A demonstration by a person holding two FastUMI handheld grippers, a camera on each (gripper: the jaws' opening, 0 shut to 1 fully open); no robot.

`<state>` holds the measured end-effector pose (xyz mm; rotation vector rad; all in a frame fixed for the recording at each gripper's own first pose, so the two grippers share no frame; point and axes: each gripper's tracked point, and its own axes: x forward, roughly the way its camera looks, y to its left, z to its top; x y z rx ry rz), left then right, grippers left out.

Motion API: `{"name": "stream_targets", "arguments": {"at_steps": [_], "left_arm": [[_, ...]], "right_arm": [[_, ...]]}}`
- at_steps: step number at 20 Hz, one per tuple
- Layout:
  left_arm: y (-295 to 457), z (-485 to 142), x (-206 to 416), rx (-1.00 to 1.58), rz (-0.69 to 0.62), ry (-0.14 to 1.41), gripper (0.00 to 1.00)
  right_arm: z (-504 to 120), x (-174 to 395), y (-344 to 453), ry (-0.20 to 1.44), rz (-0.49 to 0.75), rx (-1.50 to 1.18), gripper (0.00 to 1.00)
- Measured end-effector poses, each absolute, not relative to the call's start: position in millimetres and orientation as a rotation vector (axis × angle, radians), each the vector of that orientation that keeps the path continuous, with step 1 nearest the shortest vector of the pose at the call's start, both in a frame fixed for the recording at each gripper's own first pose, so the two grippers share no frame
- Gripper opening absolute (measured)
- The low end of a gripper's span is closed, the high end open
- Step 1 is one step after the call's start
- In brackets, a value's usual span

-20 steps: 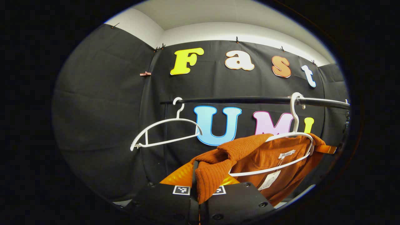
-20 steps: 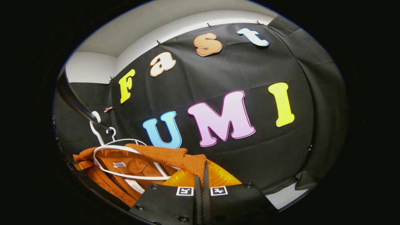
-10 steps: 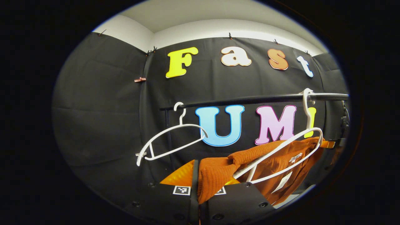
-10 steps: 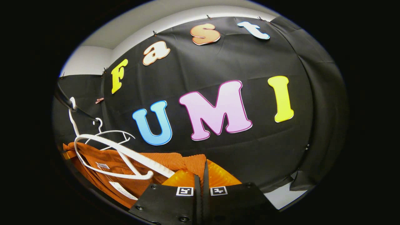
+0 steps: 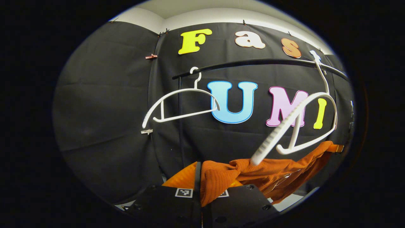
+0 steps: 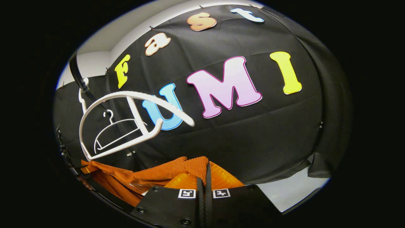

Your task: Grasp the clothes on the hanger with both hands and then place them into the laundry hamper below.

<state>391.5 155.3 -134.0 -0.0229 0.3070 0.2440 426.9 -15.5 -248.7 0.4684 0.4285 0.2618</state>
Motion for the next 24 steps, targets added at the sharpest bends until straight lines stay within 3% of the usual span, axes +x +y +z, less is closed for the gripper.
{"name": "stream_targets", "arguments": {"at_steps": [6,13,18,23,24], "left_arm": [[120,-158,369,-0.058,0.184,0.354,0.08],[58,-132,368,-0.085,0.046,0.323,0.08],[8,-119,367,-0.114,-0.068,0.305,0.08],[-22,-151,367,-0.120,-0.120,0.359,0.08],[-24,-158,368,-0.130,-0.126,0.374,0.08]], "right_arm": [[-240,391,21,0.442,0.379,0.549,0.05],[-187,355,75,0.388,0.555,0.553,0.05],[-182,342,94,0.413,0.593,0.545,0.05],[-214,323,108,0.507,0.598,0.528,0.05],[-220,321,110,0.523,0.597,0.525,0.09]]}}
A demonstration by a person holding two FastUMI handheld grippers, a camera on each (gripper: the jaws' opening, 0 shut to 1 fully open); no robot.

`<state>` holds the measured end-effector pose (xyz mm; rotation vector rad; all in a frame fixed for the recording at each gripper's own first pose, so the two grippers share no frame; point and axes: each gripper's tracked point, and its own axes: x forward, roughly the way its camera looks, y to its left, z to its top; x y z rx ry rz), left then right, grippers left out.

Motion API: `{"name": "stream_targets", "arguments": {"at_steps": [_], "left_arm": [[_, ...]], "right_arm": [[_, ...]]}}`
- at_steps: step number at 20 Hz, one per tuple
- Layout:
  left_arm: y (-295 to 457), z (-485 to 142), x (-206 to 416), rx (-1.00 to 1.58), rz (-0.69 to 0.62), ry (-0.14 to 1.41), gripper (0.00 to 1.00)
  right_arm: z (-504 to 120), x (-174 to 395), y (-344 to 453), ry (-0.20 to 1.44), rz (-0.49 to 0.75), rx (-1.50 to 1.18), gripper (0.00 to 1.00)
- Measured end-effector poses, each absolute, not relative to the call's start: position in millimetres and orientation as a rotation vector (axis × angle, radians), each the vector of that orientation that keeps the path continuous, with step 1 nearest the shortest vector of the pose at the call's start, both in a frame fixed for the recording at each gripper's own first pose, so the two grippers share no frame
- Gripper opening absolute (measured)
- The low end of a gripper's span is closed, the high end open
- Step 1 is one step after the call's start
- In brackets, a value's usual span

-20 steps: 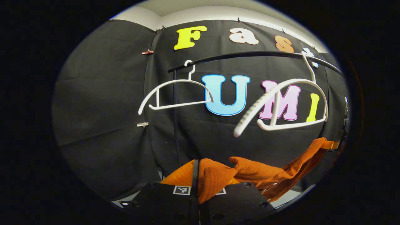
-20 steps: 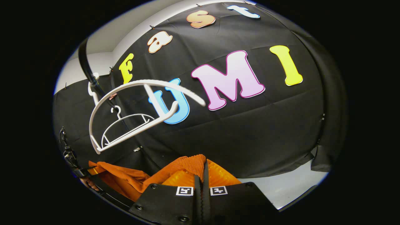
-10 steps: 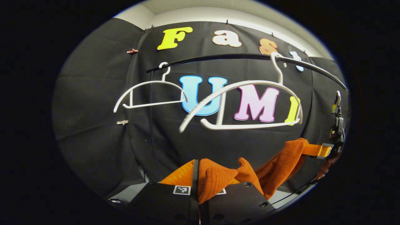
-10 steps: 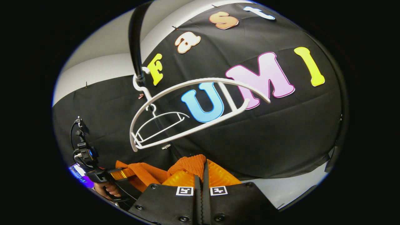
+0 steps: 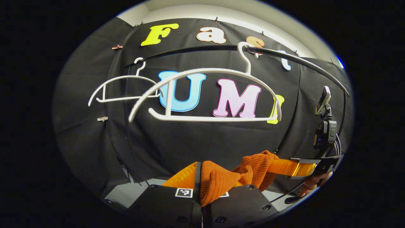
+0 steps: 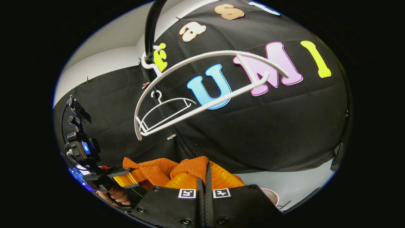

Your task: Grasp the clothes on the hanger with both hands and then place them into the laundry hamper below.

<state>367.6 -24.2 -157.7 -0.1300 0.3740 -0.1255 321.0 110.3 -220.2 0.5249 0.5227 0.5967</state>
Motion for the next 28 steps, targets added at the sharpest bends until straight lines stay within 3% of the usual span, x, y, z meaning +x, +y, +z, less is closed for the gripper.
{"name": "stream_targets", "arguments": {"at_steps": [13,23,28], "left_arm": [[-30,-295,378,-0.206,-0.116,0.618,0.08],[-33,-433,354,-0.124,-0.093,0.933,0.09],[-39,-478,342,-0.101,-0.086,1.061,0.09]], "right_arm": [[-353,308,110,0.774,0.542,0.436,0.05],[-487,275,95,1.055,0.479,0.176,0.05],[-522,260,87,1.163,0.434,0.123,0.05]]}}
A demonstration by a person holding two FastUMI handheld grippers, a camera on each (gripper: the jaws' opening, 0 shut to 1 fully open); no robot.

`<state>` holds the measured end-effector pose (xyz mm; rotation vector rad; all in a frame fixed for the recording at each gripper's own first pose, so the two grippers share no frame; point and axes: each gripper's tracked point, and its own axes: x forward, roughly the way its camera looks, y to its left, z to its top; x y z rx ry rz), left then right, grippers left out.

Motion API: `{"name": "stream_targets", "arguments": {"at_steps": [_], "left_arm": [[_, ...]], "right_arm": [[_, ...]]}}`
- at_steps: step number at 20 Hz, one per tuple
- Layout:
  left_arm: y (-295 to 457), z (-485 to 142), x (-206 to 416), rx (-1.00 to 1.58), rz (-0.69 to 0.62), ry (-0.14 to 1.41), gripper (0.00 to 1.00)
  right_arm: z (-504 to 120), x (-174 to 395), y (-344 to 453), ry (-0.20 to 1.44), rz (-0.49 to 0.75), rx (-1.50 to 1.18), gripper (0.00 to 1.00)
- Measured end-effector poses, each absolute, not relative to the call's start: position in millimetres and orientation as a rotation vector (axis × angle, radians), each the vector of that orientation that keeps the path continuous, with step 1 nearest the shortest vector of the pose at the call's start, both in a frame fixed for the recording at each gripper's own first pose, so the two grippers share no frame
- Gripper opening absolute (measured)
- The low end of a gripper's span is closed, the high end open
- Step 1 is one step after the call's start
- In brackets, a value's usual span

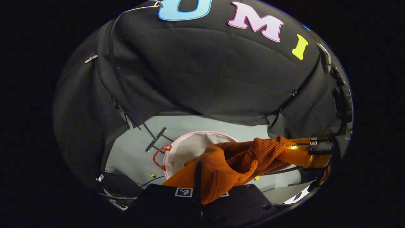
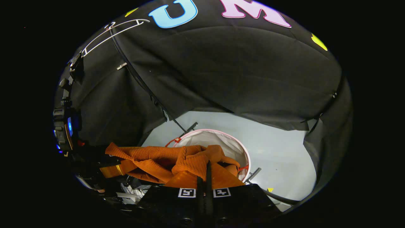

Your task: Grasp the clothes on the hanger with both hands and then place them into the laundry hamper below.

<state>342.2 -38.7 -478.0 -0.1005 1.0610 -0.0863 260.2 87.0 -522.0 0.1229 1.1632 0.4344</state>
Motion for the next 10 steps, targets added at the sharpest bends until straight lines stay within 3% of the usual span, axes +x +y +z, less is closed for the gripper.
{"name": "stream_targets", "arguments": {"at_steps": [3,4,5,10], "left_arm": [[-41,-494,331,-0.101,-0.084,1.122,0.09],[-39,-502,328,-0.090,-0.078,1.156,0.09],[-37,-505,322,-0.085,-0.078,1.176,0.10],[-44,-508,315,-0.093,-0.123,1.173,0.98]], "right_arm": [[-539,251,83,1.210,0.430,0.094,0.05],[-542,250,84,1.225,0.425,0.095,0.10],[-540,244,83,1.236,0.421,0.100,0.07],[-545,252,61,1.211,0.319,-0.003,0.92]]}}
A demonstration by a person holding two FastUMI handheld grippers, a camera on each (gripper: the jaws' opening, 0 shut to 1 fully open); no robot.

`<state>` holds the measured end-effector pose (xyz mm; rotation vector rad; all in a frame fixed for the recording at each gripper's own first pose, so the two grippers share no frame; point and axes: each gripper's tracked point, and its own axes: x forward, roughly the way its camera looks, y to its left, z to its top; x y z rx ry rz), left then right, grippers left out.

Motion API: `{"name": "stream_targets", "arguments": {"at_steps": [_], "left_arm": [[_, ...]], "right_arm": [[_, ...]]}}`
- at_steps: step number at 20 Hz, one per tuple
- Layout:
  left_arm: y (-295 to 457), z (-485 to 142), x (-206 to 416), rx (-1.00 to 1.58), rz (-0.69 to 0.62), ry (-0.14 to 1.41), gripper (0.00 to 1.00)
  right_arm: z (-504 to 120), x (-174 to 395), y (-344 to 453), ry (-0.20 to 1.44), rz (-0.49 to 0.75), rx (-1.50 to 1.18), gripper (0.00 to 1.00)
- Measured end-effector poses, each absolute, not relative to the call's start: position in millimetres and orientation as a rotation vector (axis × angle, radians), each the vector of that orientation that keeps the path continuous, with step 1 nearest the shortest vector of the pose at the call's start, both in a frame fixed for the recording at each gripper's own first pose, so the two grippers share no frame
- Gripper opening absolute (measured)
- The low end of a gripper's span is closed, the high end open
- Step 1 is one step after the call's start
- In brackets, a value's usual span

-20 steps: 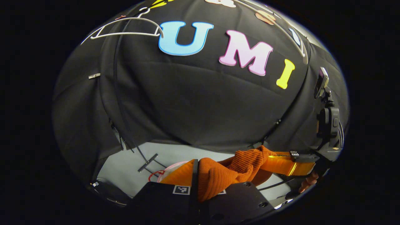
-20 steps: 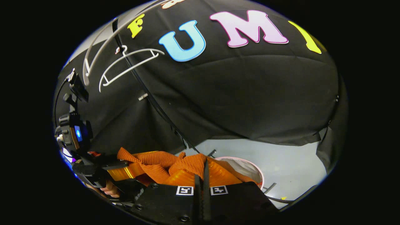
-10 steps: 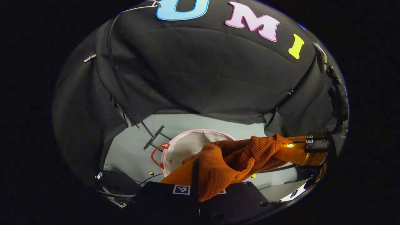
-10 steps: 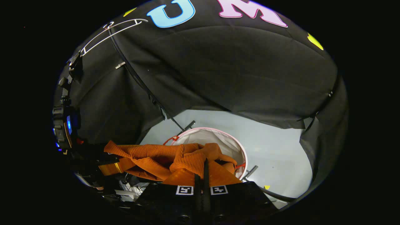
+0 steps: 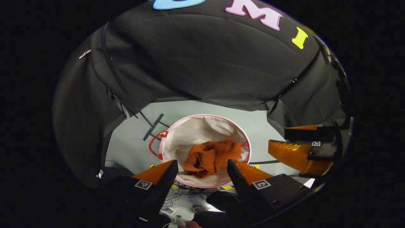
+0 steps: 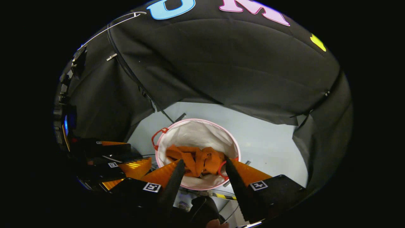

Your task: Grasp the clothes on the hanger with both hands and then place them into the laundry hamper below.

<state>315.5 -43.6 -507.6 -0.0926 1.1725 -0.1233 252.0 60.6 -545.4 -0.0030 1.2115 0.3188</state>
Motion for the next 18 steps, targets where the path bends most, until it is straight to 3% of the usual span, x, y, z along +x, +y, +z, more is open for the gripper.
{"name": "stream_targets", "arguments": {"at_steps": [1,2,3,4,5,7,8,9,18], "left_arm": [[-43,-510,314,-0.090,-0.121,1.171,0.94],[-43,-507,313,-0.090,-0.118,1.174,0.96],[-43,-506,310,-0.092,-0.117,1.175,0.96],[-43,-504,310,-0.093,-0.117,1.171,0.96],[-41,-502,309,-0.094,-0.115,1.165,0.96],[-39,-491,307,-0.102,-0.111,1.141,0.96],[-38,-484,306,-0.108,-0.110,1.129,0.96],[-37,-479,304,-0.111,-0.108,1.113,0.96],[-27,-360,285,-0.054,-0.112,0.845,0.96]], "right_arm": [[-547,247,58,1.220,0.303,-0.019,0.84],[-546,243,54,1.229,0.277,-0.030,0.88],[-547,240,50,1.233,0.251,-0.040,0.85],[-546,240,50,1.230,0.236,-0.038,0.99],[-542,237,51,1.225,0.227,-0.034,0.94],[-531,234,51,1.204,0.216,-0.026,0.99],[-524,234,51,1.189,0.211,-0.022,0.94],[-518,232,51,1.171,0.206,-0.014,1.00],[-393,218,53,0.896,0.137,0.043,1.00]]}}
